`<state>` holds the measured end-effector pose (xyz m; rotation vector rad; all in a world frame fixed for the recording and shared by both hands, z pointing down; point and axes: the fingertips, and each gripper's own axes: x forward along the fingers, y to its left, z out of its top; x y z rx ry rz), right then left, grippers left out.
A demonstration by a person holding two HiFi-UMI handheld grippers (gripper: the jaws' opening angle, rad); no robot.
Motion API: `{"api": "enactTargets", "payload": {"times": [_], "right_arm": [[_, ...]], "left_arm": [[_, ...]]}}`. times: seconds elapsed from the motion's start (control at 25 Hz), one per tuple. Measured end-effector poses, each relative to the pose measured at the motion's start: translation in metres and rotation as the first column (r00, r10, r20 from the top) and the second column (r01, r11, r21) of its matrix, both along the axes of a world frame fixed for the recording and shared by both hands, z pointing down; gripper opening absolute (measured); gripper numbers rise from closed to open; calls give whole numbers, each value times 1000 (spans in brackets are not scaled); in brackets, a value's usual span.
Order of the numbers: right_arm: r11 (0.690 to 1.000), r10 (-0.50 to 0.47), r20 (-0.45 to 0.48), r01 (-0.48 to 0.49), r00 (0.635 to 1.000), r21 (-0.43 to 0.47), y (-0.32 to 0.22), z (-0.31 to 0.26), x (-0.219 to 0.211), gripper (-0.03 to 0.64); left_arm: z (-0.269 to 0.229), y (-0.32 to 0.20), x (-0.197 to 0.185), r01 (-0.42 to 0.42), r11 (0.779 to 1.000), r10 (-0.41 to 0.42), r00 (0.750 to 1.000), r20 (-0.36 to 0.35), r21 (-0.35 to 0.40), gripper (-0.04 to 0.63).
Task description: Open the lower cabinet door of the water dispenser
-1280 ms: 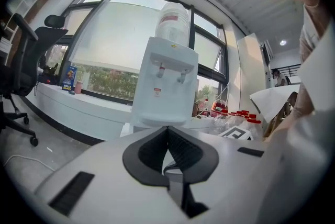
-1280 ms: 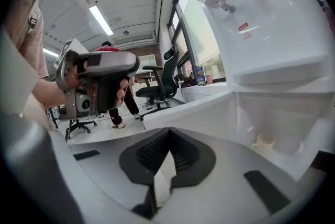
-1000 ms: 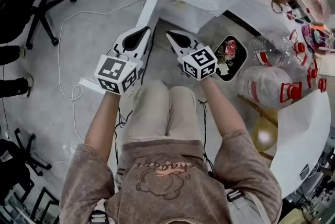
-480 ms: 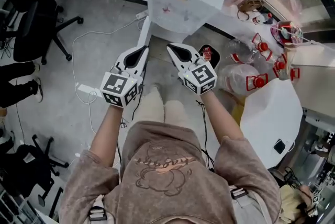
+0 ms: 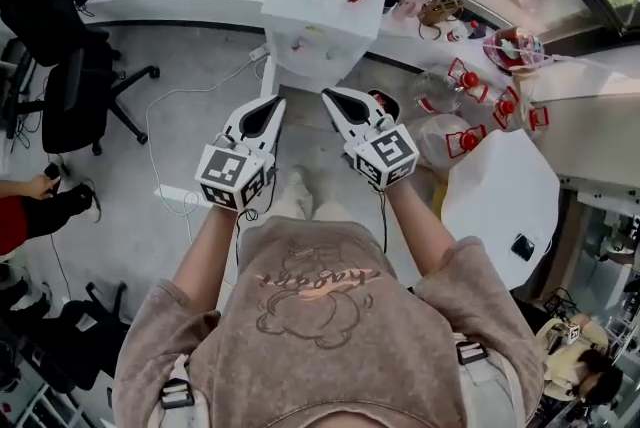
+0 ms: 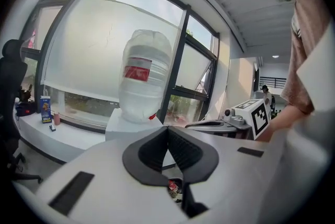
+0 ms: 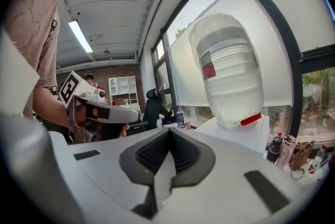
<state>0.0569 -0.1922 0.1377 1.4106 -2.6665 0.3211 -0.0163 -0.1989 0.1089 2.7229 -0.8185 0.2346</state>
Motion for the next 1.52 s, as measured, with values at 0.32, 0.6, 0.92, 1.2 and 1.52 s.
{"api": "enactTargets", "payload": {"times": [0.32, 0.6, 0.92, 1.2, 1.52], "right_arm": [[991, 106, 29, -108, 994, 75, 3, -37, 19, 7], [976, 192, 48, -196, 980, 93, 15, -54, 50, 8], [938, 326, 28, -327, 945, 116, 44, -68, 86, 6], [902, 411, 47, -414, 910, 125, 70, -66, 115, 7], [888, 445, 66, -450, 893, 100, 87, -43, 125, 7]], "left_arm": [[-21, -14, 19, -60, 997, 62, 998, -31, 45, 14], [-35, -15, 39, -95, 993, 98, 994, -40, 71, 12], [-48, -8, 44, -87, 991, 93, 994, -53, 102, 14], [-52, 3, 51, -75, 987, 85, 994, -63, 140, 12], [-32, 18, 61, -108, 979, 117, 992, -45, 174, 12]]}}
